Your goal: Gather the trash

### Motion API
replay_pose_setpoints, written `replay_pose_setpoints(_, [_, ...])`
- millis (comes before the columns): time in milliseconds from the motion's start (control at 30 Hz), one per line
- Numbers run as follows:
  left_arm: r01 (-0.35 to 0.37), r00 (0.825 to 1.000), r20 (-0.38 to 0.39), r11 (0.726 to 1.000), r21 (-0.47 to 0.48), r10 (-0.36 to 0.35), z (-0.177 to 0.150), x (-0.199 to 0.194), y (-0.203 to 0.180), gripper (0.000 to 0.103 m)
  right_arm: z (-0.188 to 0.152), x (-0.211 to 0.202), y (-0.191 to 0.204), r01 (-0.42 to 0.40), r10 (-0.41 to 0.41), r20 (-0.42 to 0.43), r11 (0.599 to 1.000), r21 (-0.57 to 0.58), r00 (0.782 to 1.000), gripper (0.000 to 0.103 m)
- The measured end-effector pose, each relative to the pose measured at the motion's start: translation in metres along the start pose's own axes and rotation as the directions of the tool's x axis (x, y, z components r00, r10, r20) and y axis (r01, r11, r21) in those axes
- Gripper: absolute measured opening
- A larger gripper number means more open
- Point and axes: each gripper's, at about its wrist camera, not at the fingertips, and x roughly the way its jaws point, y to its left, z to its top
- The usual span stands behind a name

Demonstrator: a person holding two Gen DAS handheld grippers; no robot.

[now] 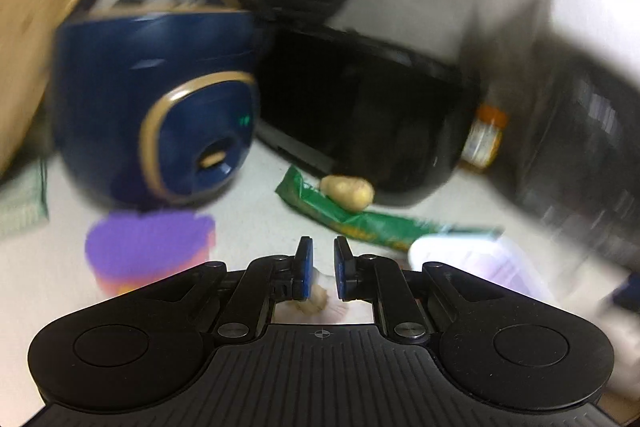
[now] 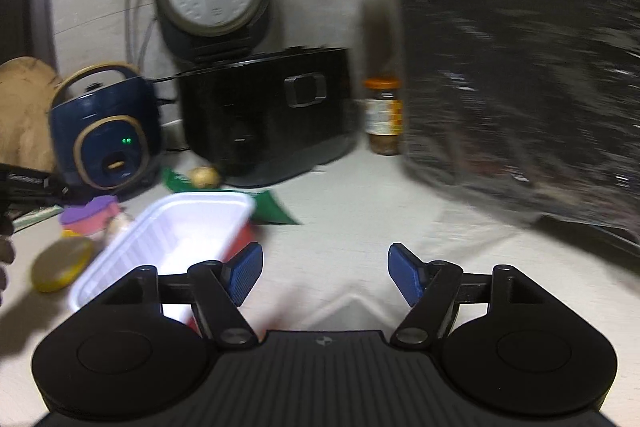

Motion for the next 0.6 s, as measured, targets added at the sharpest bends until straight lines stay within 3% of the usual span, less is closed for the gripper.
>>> replay_pose_setpoints(67, [-0.072,0.996,-0.033,0.984,0.16,0.079,-0.008,0.016,-0.024,0.017,-0.006,-0.004,-0.015,0.063,-0.063,0.012,0.998,-0.006,0.998,0.071])
replay_pose_setpoints(200, [-0.123,0.991,-0.003,0.942,0.312,0.13,-0.028,0.02,-0.049,0.02,-0.021,-0.006,-0.048,0.173,-0.173,0.021,0.985,-0.007,0.985,0.073])
replay_pose_setpoints(300, [-0.055,0.998,-0.015,0.946,0.32,0.063,-0.038,0.015,-0.053,0.018,-0.031,-0.002,-0.073,0.226,-0.226,0.003,0.974,0.017,0.974,0.073])
replay_pose_setpoints(400, [0.032,0.993,-0.121,0.962,0.27,0.001,-0.045,0.027,-0.044,0.02,-0.04,-0.002,-0.097,0.253,-0.253,-0.015,0.966,0.057,0.967,0.073])
replay_pose_setpoints(600, [0.012,0.998,0.053,0.987,0.162,-0.021,-0.037,0.001,-0.029,0.019,-0.051,-0.01,-0.125,0.238,-0.239,-0.011,0.965,0.11,0.971,0.073])
